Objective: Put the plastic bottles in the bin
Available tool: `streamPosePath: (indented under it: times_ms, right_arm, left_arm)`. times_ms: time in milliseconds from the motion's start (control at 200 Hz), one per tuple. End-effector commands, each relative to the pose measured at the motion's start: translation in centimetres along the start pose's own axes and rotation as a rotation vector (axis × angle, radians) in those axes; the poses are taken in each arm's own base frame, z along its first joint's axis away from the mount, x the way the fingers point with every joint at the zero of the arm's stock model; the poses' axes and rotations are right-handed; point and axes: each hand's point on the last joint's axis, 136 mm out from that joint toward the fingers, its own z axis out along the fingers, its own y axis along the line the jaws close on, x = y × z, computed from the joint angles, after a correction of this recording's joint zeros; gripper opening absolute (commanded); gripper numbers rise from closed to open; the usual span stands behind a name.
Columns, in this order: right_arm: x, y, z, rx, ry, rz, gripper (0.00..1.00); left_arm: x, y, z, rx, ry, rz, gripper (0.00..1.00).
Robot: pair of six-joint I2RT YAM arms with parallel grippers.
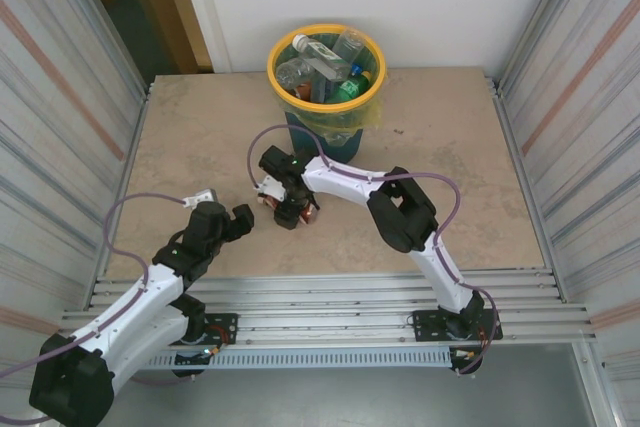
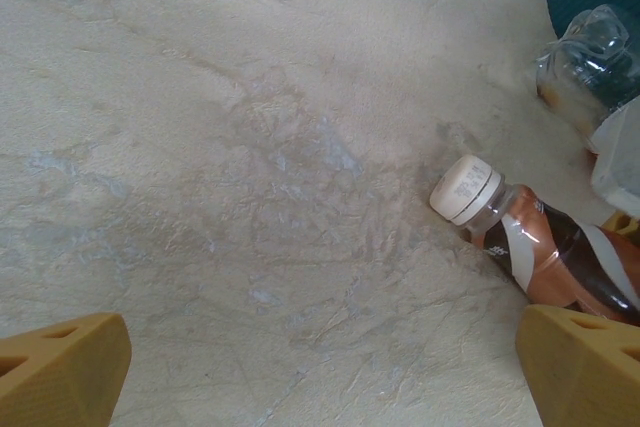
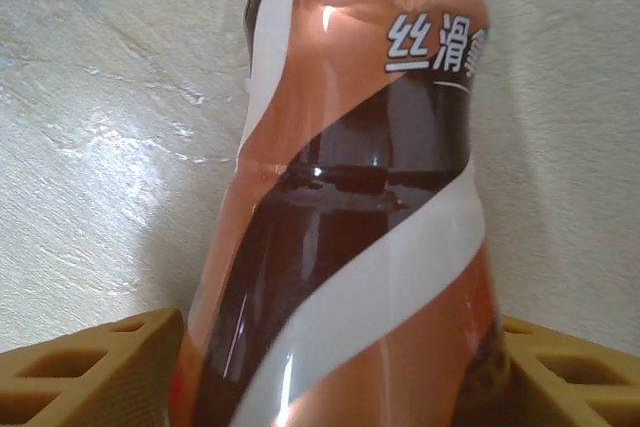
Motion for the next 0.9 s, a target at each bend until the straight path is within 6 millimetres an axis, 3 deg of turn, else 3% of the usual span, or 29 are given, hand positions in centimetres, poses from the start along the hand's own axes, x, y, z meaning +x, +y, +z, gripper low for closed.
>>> streamPosePath:
  times_ms: [0,185,401,656,897]
  right_arm:
    - [1.5,1.4,1.3,-0.044,0.066,-0.022,0.65]
    - [1.5,2.2,0.8,-0.036,0.063,-0.028,0.52]
    - [-0.5,2.3,-3.0,0.017,-0.036,-0.010,0.40]
    - [-3.2,1.2,-10.8,0.101,-0.217,0.089,0.33]
    - [-4.6,0.0,-21.1,0.193,-0.428,0.159,0.33]
  left_arm:
    - [0.1,0.4,0.1,-0.014,-0.002,-0.022,0.99]
    - [-0.1,0.5,-0.1,-0.016,-0.009,-0.023,0.99]
    - [-0.2,0.4,0.0,-0.019,-0.013,-0.021,0.99]
    - [-0.4,0.6,-0.2,-0.022,-0.025,-0.030,0.99]
    - [-0.4,0.4,0.0,-0.014,-0.020,-0.031,0.99]
